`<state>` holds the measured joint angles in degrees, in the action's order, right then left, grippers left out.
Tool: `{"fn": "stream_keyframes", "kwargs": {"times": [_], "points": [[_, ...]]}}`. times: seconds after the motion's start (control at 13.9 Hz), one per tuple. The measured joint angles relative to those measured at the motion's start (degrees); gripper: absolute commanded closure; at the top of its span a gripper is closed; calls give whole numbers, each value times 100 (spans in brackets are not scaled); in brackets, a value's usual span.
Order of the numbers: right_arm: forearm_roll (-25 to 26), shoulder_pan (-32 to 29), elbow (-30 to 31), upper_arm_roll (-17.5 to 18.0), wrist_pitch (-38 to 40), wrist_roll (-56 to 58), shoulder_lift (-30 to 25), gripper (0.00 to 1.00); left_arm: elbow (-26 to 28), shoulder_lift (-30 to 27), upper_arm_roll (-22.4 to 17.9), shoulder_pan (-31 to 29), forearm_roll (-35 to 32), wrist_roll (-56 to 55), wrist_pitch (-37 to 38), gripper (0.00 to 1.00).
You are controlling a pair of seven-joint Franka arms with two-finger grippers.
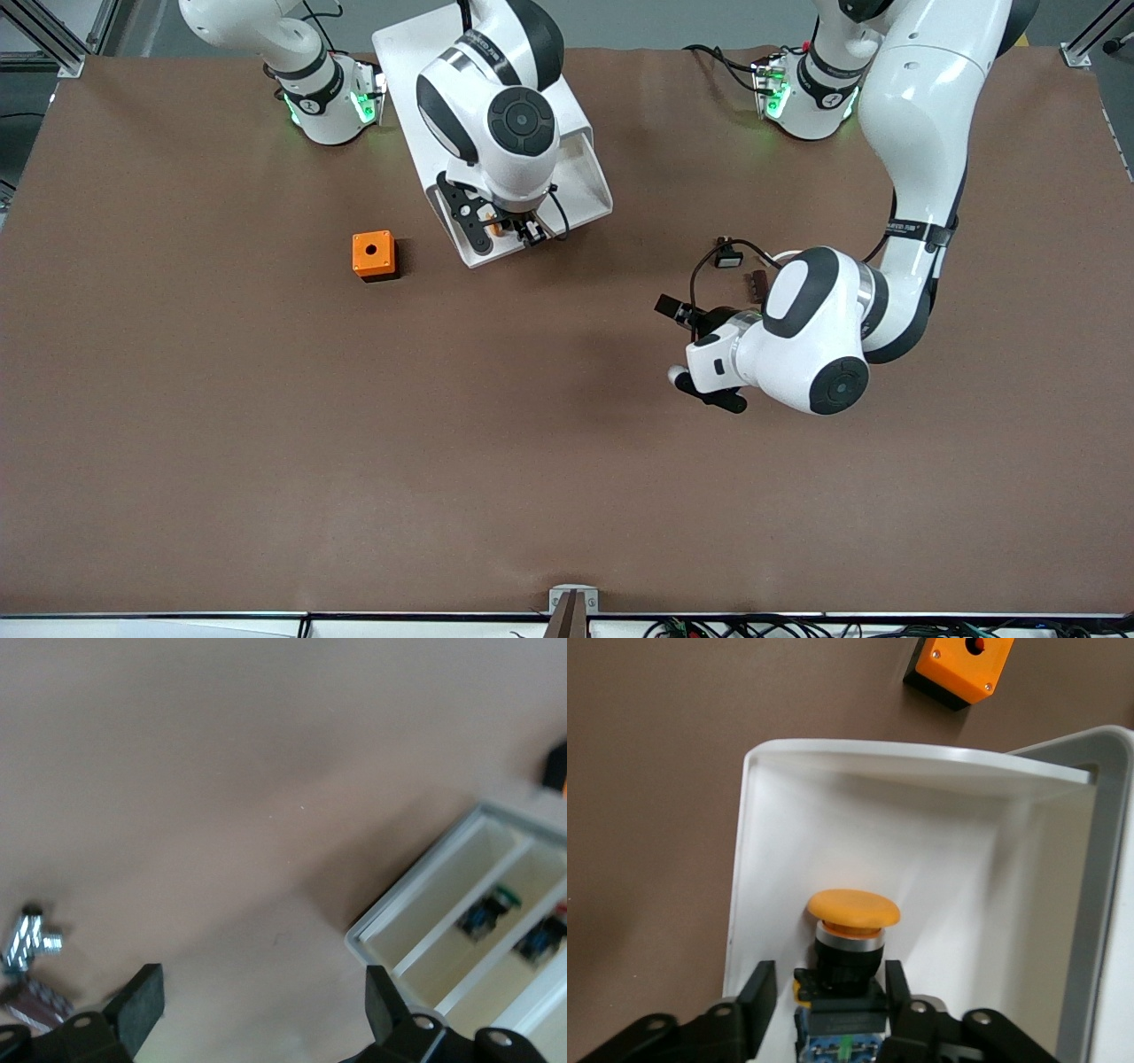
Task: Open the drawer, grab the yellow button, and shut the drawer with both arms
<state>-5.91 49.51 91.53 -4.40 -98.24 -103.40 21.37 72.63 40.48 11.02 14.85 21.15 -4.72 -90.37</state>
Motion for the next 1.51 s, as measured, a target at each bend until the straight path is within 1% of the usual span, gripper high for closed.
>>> {"fn": "stream_keyframes", "kwargs": {"times": [0.07, 0.14, 0.43, 0.58, 0.72, 0.86, 1.01, 1.23, 1.37, 1.51], "points": [[-7, 0, -6, 0, -2, -3, 0, 84, -13, -55, 3, 68, -126, -642, -25, 0], [-16, 0, -18, 0, 1, -3, -3, 87, -20, -113, 5, 162, -241, -1252, -57, 0], [-36, -2, -78, -10, 2, -4, -3, 87, -20, -231, 4, 449, -402, -2955, -287, 0], [-140, -20, -251, -44, 106, -9, -4, 87, -20, -259, 17, 634, -756, -3639, -496, 0], [-310, -148, -617, -89, 528, -11, -14, 87, -20, -295, 45, 974, -1210, -4479, -739, 0], [-380, -456, -1010, -107, 1140, 124, -39, 87, -20, -305, 55, 1317, -1400, -5195, -928, 0], [-403, -886, -1231, -130, 1694, 713, -114, 87, -17, -305, 56, 1602, -1660, -5670, -1098, 0], [-398, -1661, -1302, -168, 2297, 2012, -372, 87, -1, -304, 61, 1986, -1993, -6343, -1302, 0], [-342, -2278, -1301, -192, 2607, 3154, -619, 87, 22, -303, 63, 2326, -2138, -6713, -1382, 0], [-133, -2949, -1241, -207, 2774, 4581, -855, 87, 60, -300, 66, 2674, -2388, -7124, -1541, 0]]}}
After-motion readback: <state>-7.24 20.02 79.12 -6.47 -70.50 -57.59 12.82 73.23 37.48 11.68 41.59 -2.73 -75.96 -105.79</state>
